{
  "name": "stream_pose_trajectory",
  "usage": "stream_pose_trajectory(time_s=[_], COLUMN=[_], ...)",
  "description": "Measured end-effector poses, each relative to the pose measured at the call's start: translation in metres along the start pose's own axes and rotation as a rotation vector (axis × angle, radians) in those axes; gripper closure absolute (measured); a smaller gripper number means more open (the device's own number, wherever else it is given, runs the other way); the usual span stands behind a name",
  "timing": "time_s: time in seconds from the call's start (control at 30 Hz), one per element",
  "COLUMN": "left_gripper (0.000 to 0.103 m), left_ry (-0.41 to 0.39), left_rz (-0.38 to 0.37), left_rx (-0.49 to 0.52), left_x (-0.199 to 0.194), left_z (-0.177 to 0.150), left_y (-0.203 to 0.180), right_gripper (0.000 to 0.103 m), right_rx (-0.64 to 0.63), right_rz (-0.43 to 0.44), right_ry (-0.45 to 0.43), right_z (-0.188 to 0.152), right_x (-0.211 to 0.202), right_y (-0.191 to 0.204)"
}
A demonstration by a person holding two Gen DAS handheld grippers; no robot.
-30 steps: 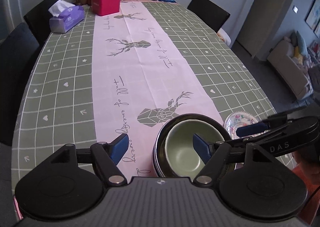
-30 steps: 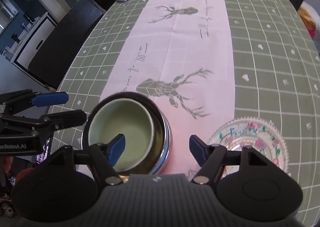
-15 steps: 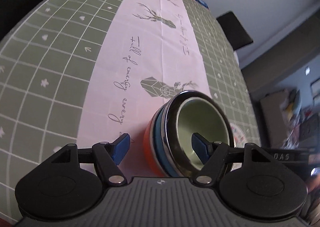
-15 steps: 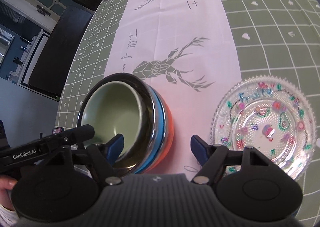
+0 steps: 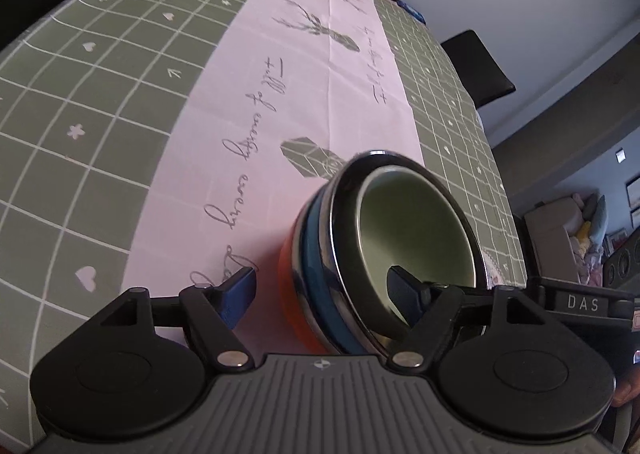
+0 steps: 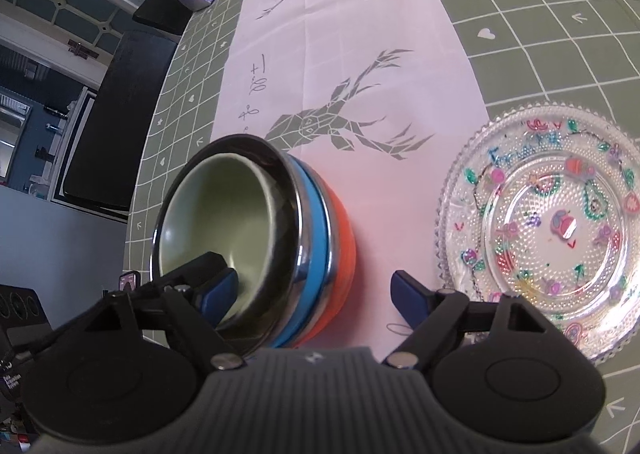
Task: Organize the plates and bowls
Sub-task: 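Close both tools on the rim of the nested bowl stack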
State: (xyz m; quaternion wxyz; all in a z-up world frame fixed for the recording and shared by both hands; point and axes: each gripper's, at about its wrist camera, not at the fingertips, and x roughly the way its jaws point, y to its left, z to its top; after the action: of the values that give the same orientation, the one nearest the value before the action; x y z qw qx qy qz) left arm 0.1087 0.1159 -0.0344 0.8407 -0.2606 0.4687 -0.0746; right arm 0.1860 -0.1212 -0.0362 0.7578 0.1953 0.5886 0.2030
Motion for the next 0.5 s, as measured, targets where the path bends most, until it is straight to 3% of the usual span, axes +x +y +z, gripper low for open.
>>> stream_pose_trajectory(time_s=[0.13,0.33,0.5], left_gripper=[0.011,0.015,0.02], left_ry=[0.031,0.106,0.246], left_rz=[0.012,0.017,-0.02], left_rx=[0.037,0.053,0.076], left_x=[0.006,0.011,0.02], left_z=[0.004,0.013,0.029], left_y=[-0.001,-0.001,0.001], right_gripper=[0.021,0.022,0.027], right_rx=[-0.024,-0.052,-0.045], right_rz=[-0.02,-0.055,-0.081], right_ry=[-0.015,-0.027,-0.006], right_z=[0.001,0.006,0.011], right_x=[0.002,0.005,0.006], right_y=[0.004,0.009,0.009])
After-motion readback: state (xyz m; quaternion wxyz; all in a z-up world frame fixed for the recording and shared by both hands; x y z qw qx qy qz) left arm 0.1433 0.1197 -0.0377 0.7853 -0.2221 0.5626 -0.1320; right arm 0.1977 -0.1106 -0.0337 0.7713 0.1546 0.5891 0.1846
